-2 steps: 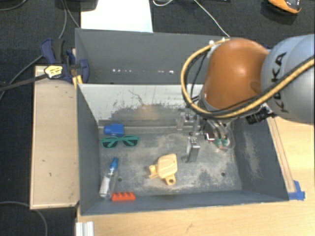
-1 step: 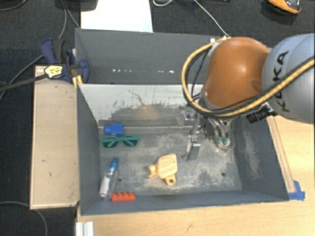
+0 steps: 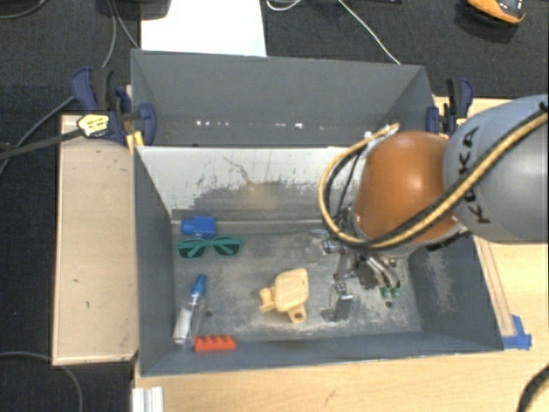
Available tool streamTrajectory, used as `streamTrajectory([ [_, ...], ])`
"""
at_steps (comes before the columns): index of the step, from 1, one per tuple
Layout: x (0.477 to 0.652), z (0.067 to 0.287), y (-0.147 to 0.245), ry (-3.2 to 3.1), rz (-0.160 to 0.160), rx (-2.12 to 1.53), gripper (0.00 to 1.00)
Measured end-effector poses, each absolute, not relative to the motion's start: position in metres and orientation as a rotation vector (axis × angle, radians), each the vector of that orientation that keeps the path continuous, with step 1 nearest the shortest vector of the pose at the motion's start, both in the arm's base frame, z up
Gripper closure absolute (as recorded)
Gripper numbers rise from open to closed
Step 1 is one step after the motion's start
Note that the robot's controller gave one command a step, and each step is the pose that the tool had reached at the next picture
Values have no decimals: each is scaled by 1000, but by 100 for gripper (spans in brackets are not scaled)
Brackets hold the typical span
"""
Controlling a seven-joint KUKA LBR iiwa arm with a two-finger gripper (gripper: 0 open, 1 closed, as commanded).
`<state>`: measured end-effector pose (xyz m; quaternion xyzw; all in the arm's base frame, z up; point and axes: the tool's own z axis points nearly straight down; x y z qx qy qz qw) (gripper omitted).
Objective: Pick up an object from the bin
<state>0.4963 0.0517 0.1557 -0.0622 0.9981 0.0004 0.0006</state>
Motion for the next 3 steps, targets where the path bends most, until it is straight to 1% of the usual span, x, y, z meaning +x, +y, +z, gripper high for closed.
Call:
streamTrajectory([
  [1,491,137,49,3135,0,-229,0],
  [2,567,184,43,3103,-2,-403,0],
  [3,521,90,118,3091,2,-574,0],
])
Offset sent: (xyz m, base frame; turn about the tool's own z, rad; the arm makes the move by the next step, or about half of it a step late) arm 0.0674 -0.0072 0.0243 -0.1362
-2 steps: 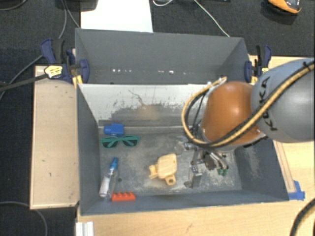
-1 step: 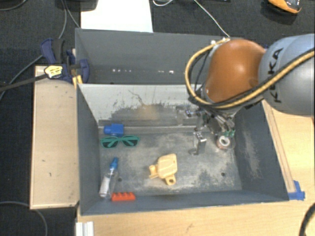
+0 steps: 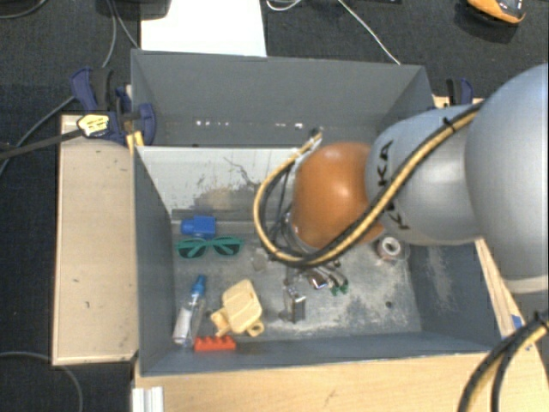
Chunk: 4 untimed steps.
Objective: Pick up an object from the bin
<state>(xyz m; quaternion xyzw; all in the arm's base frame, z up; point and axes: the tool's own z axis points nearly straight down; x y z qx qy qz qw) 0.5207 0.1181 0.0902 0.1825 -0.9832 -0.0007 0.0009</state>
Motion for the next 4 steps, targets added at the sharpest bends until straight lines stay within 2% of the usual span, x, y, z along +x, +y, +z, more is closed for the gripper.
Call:
streamTrajectory([
  [1,523,69,77,-3079,6,679,0],
  [2,519,71,180,-3094,-6,560,0],
  [3,550,75,121,-3145,1,288,100],
  [4,550,75,121,-3145,1,287,100],
])
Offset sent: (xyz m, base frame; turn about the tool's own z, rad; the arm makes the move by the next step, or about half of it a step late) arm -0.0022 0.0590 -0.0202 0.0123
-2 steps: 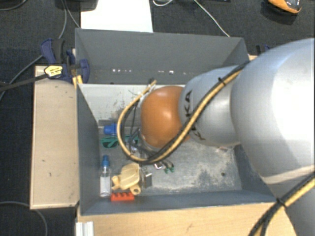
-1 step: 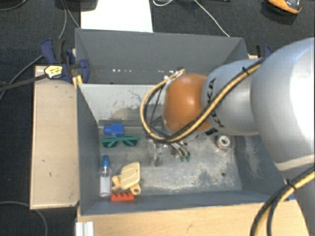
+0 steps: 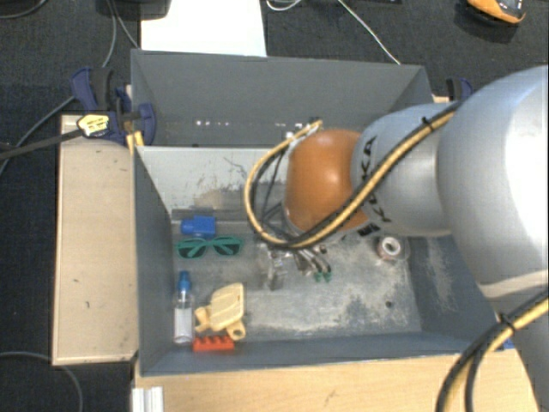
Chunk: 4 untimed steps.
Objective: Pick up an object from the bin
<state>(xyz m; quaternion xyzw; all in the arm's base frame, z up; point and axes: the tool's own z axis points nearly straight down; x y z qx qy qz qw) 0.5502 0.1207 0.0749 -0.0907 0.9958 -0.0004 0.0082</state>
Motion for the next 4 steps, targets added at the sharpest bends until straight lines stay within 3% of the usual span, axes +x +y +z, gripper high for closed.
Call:
streamTrajectory([
  [1,530,188,110,3094,-3,-452,100],
  [2,530,201,109,3089,-3,-460,100],
  [3,547,236,84,3025,-4,-774,0],
  [4,547,236,84,3026,-4,-772,0],
])
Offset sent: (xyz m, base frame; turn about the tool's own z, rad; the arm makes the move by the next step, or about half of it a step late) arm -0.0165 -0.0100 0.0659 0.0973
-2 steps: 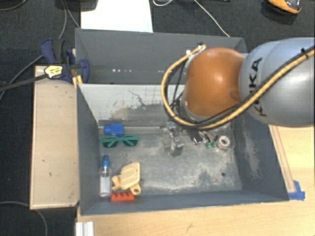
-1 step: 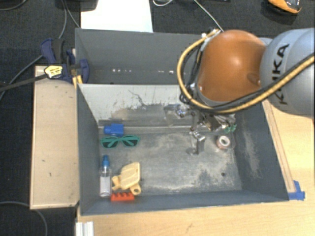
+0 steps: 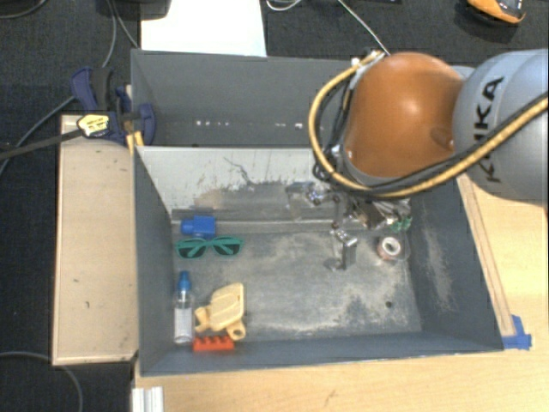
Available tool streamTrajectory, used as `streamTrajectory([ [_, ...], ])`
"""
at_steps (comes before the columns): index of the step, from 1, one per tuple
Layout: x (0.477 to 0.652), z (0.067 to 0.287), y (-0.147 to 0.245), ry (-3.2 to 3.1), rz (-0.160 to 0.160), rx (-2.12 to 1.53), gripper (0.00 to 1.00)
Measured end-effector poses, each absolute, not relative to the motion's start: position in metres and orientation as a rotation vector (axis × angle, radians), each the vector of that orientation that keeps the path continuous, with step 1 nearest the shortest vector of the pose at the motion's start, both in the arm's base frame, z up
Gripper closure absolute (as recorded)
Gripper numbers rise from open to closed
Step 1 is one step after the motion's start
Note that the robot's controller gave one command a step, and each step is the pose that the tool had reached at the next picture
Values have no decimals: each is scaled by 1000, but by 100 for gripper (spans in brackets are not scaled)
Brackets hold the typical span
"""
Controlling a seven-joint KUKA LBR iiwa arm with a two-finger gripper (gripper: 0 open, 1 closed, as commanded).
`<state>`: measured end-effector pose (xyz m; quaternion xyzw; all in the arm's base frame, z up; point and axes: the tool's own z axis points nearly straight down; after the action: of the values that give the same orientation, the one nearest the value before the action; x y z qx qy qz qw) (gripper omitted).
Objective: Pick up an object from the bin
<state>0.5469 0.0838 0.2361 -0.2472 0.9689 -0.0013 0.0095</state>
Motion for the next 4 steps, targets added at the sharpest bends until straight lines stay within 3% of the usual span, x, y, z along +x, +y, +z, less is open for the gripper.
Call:
streamTrajectory([
  [1,504,167,142,3041,3,-731,0],
  [2,515,171,161,3060,-1,-603,0],
  [3,508,106,173,3047,4,-722,0],
  [4,506,77,211,2987,-44,-918,0],
])
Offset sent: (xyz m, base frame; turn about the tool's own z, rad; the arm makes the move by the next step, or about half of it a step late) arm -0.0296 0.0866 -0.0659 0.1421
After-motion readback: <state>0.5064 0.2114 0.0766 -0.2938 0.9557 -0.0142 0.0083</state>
